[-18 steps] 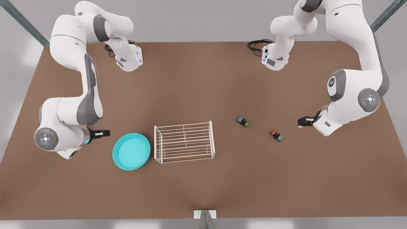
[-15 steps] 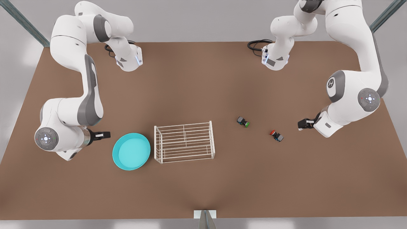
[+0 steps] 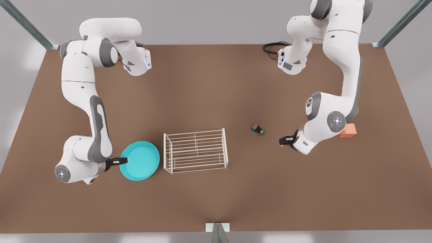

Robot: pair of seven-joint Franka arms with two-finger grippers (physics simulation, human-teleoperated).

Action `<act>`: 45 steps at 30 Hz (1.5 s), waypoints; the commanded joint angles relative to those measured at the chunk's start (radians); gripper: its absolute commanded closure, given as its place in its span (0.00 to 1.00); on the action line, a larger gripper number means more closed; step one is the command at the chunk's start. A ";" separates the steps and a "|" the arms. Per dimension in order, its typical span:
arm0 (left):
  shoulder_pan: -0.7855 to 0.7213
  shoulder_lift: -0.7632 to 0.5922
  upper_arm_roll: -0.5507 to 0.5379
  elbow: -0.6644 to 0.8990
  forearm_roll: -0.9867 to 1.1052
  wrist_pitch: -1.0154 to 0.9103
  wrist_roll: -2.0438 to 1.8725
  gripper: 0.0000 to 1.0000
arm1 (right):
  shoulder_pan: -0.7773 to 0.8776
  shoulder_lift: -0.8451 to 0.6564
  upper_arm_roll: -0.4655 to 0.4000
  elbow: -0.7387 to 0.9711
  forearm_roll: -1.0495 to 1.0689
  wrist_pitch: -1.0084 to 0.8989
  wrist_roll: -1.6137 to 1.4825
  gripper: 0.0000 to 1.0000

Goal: Place the plate on the shelf with right arm and place the red button switch in the plate with left arm

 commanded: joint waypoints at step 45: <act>0.105 0.137 0.087 -0.197 0.191 0.378 -0.510 0.00 | -0.033 -0.009 -0.021 -0.047 0.009 0.038 -0.250 0.75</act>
